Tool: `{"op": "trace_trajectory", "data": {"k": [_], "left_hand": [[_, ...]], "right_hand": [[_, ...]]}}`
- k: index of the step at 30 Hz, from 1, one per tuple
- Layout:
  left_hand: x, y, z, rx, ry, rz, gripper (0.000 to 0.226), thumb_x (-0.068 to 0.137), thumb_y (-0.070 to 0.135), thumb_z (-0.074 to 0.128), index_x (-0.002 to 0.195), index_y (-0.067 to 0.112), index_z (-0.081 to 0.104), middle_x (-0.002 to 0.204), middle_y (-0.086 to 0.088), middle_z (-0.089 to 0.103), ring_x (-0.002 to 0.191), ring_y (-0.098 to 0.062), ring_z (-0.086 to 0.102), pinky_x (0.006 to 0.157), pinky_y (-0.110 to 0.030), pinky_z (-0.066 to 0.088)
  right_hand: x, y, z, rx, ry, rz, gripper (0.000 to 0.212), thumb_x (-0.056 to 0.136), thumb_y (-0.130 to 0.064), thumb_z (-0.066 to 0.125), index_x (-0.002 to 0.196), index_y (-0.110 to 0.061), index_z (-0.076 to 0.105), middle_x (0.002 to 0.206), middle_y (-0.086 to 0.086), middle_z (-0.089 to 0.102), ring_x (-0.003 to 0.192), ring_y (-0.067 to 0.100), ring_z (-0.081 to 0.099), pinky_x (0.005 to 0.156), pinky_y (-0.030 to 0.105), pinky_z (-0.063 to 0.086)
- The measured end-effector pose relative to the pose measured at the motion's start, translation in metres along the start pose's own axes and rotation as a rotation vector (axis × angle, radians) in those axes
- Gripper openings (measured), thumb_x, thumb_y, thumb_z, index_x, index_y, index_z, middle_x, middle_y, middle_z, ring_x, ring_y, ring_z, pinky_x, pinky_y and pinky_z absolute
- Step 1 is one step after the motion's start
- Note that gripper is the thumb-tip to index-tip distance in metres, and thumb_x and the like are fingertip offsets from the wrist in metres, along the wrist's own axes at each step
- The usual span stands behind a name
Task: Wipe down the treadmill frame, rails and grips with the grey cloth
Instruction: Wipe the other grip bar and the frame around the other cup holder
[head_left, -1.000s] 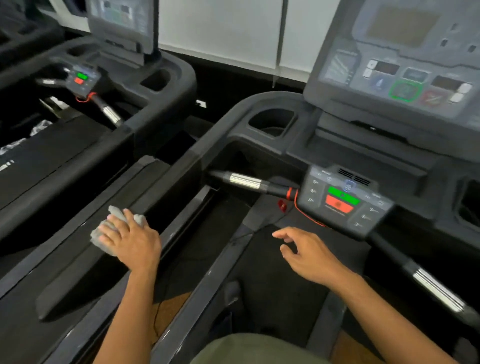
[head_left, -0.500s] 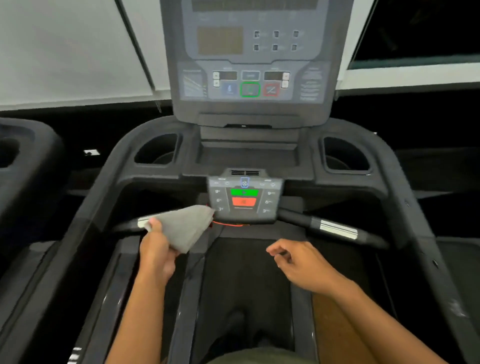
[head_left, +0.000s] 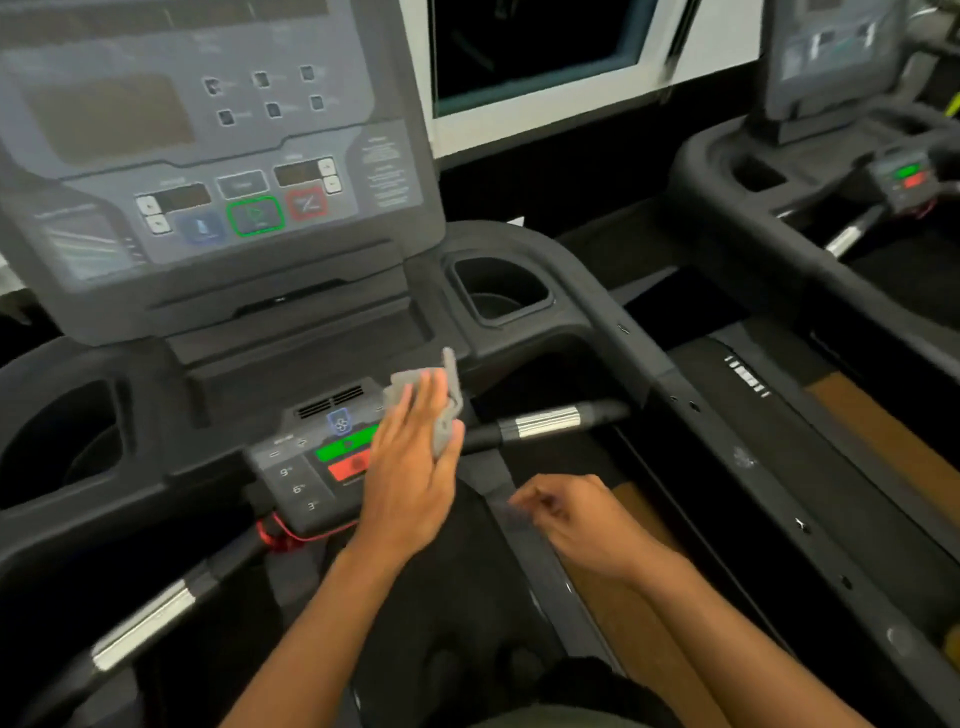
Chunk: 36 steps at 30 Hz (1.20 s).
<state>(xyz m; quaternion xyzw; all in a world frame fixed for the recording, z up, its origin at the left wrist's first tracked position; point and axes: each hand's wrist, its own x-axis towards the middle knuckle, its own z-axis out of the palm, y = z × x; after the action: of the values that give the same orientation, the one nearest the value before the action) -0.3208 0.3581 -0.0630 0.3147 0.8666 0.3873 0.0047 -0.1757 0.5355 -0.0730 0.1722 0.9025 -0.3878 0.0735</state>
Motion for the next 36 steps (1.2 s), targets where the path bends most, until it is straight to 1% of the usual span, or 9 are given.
{"op": "trace_trajectory", "data": {"k": [3,5,8,11,17,21,27,31,36], "left_hand": [[0.019,-0.013,0.077,0.418,-0.322,0.17,0.066,0.105,0.053,0.02,0.167,0.034,0.009,0.175,-0.008,0.016,0.161,-0.038,0.017,0.131,-0.048,0.004],[0.027,-0.008,0.104,0.566,-0.464,0.137,0.067,0.104,0.057,0.021,0.167,0.041,0.004,0.175,-0.01,0.02,0.155,-0.042,0.028,0.129,-0.057,0.009],[0.036,0.003,0.119,0.616,-0.426,0.05,0.077,0.099,0.069,0.026,0.167,0.031,0.022,0.154,-0.014,0.049,0.13,-0.04,0.051,0.119,-0.059,0.027],[0.033,0.014,0.134,0.683,-0.341,0.068,0.082,0.097,0.071,0.031,0.161,0.021,0.037,0.134,-0.018,0.061,0.112,-0.04,0.056,0.105,-0.059,0.036],[0.057,0.058,0.201,0.665,-0.459,0.225,0.085,0.094,0.064,0.049,0.163,0.019,0.029,0.137,-0.018,0.053,0.107,-0.039,0.052,0.1,-0.056,0.038],[0.077,0.086,0.242,0.618,-0.49,0.116,0.063,0.103,0.032,0.041,0.16,0.008,0.03,0.133,-0.013,0.061,0.105,-0.036,0.056,0.096,-0.053,0.043],[0.058,0.047,0.217,0.627,-0.273,0.364,0.064,0.1,0.019,0.045,0.163,0.016,0.032,0.139,-0.013,0.056,0.11,-0.037,0.056,0.1,-0.052,0.044],[0.027,0.008,0.155,0.727,-0.144,0.158,0.079,0.089,0.018,0.056,0.164,0.022,0.031,0.14,-0.008,0.056,0.117,-0.036,0.055,0.111,-0.051,0.039],[0.01,-0.005,0.135,0.771,-0.065,-0.097,0.074,0.086,0.021,0.06,0.158,0.017,0.044,0.136,-0.007,0.059,0.126,-0.035,0.053,0.125,-0.054,0.025]], "right_hand": [[-0.016,0.013,-0.012,0.014,0.103,0.06,0.023,0.101,-0.023,0.057,0.108,-0.032,0.076,0.101,-0.019,0.077,0.097,-0.003,0.07,0.087,0.03,0.058],[-0.026,0.022,-0.022,0.032,0.153,0.095,0.024,0.101,-0.018,0.059,0.108,-0.032,0.077,0.1,-0.019,0.077,0.095,-0.003,0.071,0.086,0.029,0.059],[-0.034,0.034,-0.038,0.04,0.213,0.122,0.028,0.099,-0.01,0.059,0.108,-0.028,0.078,0.101,-0.018,0.077,0.097,-0.004,0.07,0.086,0.024,0.057],[-0.034,0.048,-0.048,0.06,0.235,0.122,0.028,0.099,-0.009,0.059,0.109,-0.026,0.079,0.102,-0.017,0.078,0.098,-0.006,0.07,0.087,0.022,0.057],[-0.024,0.071,-0.079,0.152,0.225,0.083,0.026,0.1,-0.01,0.063,0.105,-0.029,0.079,0.092,-0.024,0.076,0.088,-0.003,0.072,0.077,0.017,0.057],[-0.01,0.084,-0.101,0.149,0.169,0.026,0.023,0.1,-0.014,0.065,0.108,-0.029,0.079,0.093,-0.021,0.076,0.089,-0.005,0.072,0.079,0.015,0.057],[0.02,0.098,-0.113,0.176,0.104,-0.077,0.025,0.1,-0.01,0.063,0.107,-0.027,0.08,0.097,-0.017,0.078,0.087,-0.001,0.074,0.081,0.029,0.061],[0.032,0.099,-0.115,0.212,0.026,-0.1,0.025,0.101,-0.011,0.062,0.106,-0.028,0.079,0.094,-0.019,0.078,0.084,0.001,0.074,0.077,0.03,0.061],[0.026,0.104,-0.125,0.211,-0.05,-0.12,0.025,0.102,-0.014,0.06,0.107,-0.028,0.08,0.097,-0.024,0.076,0.091,-0.01,0.07,0.076,0.008,0.051]]}}
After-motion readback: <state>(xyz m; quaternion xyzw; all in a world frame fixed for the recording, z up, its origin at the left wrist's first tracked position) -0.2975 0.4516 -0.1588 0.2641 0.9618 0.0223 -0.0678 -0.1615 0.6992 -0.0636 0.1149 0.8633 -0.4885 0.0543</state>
